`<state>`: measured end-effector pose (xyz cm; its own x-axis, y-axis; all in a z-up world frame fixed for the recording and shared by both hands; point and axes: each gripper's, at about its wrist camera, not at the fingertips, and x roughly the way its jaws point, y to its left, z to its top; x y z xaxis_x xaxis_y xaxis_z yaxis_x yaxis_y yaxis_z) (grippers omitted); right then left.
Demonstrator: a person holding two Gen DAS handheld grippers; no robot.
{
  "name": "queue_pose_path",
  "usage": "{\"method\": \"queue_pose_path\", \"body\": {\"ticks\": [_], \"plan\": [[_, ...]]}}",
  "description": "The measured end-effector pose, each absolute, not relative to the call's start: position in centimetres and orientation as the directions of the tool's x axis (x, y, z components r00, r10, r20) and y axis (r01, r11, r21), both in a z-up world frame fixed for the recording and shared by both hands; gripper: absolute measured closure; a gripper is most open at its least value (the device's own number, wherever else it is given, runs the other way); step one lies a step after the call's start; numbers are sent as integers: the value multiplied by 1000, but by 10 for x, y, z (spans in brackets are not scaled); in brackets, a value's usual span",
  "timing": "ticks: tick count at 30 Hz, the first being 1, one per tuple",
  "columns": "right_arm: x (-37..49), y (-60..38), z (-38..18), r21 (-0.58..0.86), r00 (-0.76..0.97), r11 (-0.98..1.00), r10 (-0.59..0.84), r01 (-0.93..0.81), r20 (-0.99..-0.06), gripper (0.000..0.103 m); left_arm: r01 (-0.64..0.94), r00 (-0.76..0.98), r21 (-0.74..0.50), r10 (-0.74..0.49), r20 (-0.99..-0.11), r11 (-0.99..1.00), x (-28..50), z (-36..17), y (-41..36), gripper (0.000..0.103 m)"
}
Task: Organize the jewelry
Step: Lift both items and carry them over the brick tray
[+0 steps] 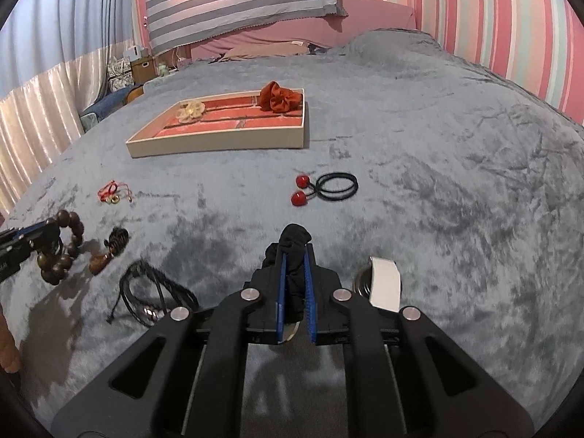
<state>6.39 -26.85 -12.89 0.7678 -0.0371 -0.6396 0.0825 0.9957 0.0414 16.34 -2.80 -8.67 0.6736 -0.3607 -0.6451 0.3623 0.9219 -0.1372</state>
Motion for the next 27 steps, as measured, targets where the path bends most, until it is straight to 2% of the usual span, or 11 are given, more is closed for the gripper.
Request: {"method": "queue_pose_path", "body": {"ticks": [12,27], "plan": [[117,-259,-85,45,799,997,-23,62,-601,93,358,729,-115,-354,-585,927,222,-37,-34,84],[257,-253,-47,20,813,998,-35,57,-581,93,330,726,-83,-309,-615,940,353,-16,-48,84]]}}
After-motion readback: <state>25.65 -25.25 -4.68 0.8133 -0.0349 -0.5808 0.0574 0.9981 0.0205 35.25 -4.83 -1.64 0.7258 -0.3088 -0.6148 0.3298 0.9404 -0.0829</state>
